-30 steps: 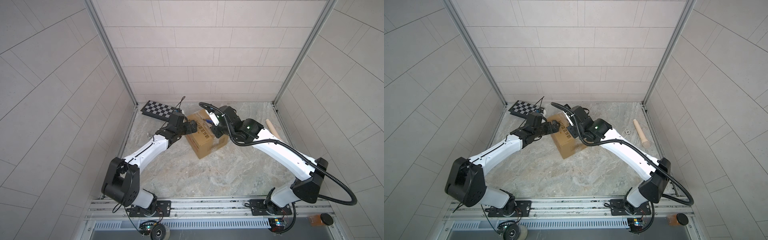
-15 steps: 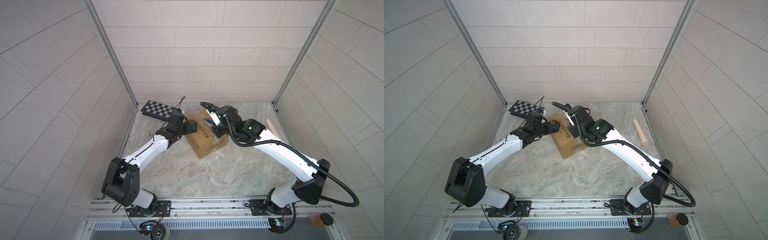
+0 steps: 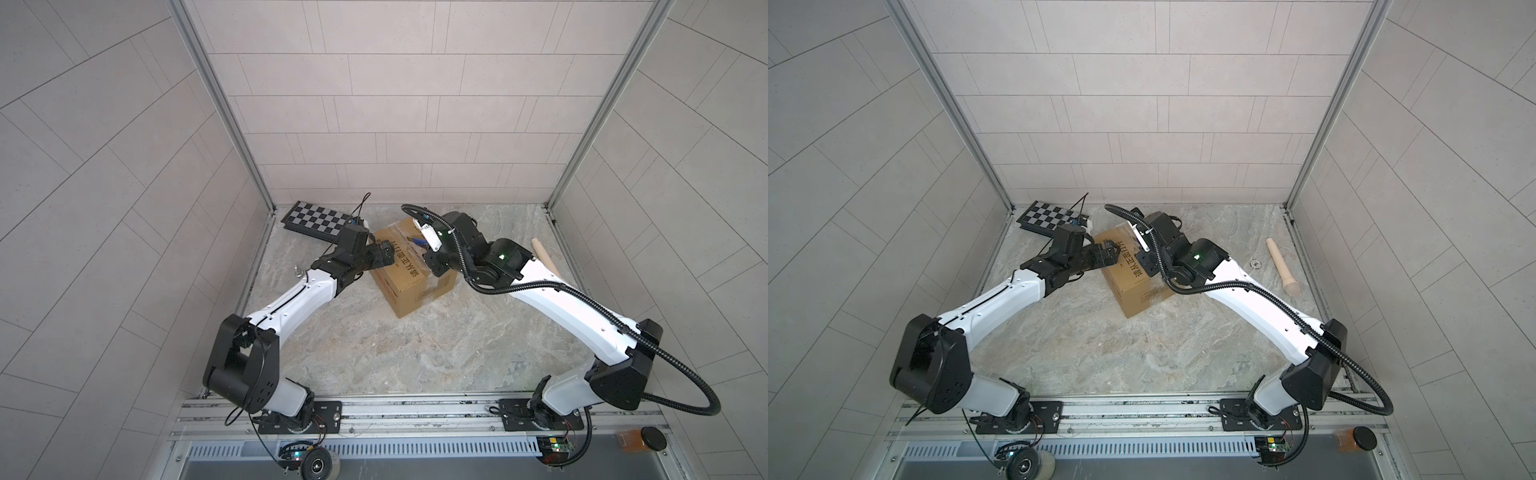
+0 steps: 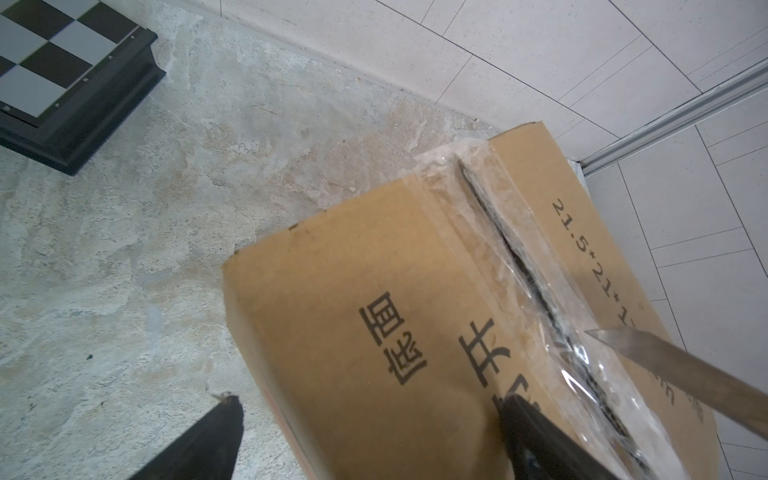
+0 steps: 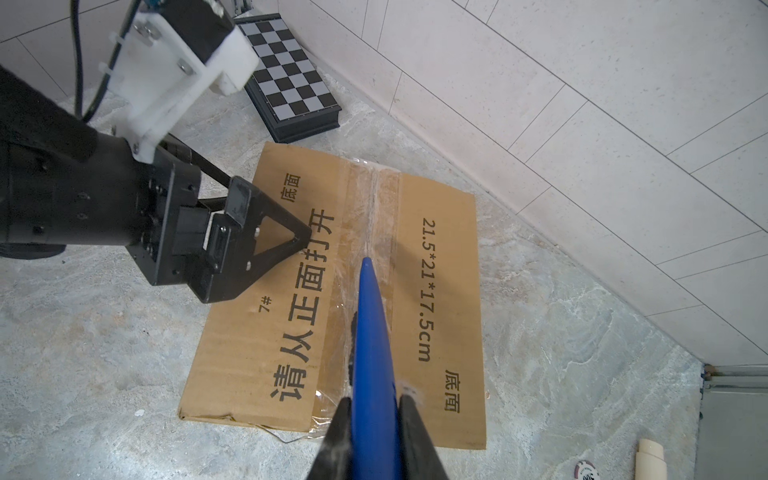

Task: Unpack the express box
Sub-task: 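Hold the box with the left gripper while the right gripper draws the blade along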

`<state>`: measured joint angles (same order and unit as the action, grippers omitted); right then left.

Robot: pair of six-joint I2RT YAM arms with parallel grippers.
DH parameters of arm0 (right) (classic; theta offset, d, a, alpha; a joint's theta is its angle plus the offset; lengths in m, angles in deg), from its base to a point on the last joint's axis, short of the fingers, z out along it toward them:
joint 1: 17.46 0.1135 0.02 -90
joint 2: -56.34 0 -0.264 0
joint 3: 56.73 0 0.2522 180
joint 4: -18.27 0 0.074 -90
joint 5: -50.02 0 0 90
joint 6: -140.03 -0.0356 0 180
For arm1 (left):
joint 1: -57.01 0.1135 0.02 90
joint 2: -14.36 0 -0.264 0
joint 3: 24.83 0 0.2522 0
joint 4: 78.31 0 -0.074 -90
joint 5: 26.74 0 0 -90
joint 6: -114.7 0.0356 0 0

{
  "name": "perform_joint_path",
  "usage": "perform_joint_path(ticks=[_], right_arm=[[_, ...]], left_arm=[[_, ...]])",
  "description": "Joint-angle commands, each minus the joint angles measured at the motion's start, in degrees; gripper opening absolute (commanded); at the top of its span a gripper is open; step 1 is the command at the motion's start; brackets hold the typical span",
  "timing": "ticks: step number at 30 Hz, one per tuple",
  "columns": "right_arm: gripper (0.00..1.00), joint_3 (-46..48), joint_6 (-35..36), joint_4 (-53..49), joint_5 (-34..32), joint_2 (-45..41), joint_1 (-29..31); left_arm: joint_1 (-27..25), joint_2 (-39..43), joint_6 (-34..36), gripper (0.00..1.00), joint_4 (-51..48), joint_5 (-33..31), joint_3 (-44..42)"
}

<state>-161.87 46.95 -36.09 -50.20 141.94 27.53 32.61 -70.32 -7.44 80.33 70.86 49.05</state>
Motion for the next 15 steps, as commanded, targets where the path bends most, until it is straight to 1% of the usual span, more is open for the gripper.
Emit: perform_joint_path(ticks=[1, 8, 15], right_arm=[[0.0, 0.65, -0.13, -0.1, 0.46, 0.49, 0.19], [0.0, 0.76, -0.34, -0.18, 0.65, 0.95, 0.18], [0.0, 1.28, -0.2, -0.44, -2.09, 1.23, 0.19]], left_arm=[[0.14, -2.01, 0.42, 1.0, -4.09, -0.92, 0.4], [0.19, -2.02, 0.39, 1.0, -4.18, -0.84, 0.53], [0.31, -1.98, 0.42, 1.0, -4.23, -0.78, 0.35]])
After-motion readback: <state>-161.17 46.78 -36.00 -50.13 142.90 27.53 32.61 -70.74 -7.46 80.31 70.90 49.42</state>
